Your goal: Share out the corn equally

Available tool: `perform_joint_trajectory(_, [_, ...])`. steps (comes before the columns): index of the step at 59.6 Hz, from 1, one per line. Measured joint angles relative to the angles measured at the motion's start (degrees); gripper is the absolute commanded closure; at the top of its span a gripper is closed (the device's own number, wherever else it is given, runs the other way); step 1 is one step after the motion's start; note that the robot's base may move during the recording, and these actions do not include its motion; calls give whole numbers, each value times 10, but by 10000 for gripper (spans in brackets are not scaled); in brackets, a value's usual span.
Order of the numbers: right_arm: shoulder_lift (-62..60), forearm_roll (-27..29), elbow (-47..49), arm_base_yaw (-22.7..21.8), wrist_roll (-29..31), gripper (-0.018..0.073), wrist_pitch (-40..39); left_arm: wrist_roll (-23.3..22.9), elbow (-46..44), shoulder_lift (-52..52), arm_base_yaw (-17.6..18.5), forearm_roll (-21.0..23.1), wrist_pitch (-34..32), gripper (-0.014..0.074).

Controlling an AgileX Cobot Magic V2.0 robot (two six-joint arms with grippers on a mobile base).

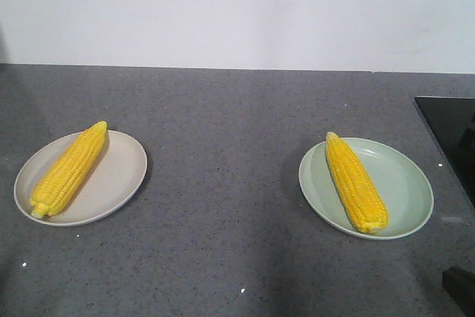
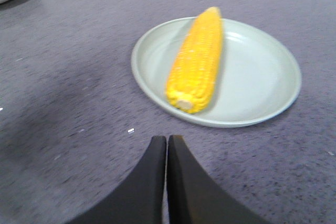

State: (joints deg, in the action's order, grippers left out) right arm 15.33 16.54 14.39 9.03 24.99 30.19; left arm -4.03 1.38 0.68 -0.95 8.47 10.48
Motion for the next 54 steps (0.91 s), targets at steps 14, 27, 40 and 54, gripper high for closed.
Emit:
perform_joint_trajectory(14, [-92,-85,-123,0,-136,564,-177,0,0,0,0,0,0,603])
perform_joint_trajectory(27, [-158,-225,-159,-9,-287,564,-251,0,0,0,0,0,1,603])
perform_joint_trajectory(40, [-160,-259,-160,-64,-351,564,-255,0,0,0,0,0,2,603])
perform_joint_trajectory(54, [-160,-260,-160,-80,-355,564,-270,0,0,0,0,0,2,603])
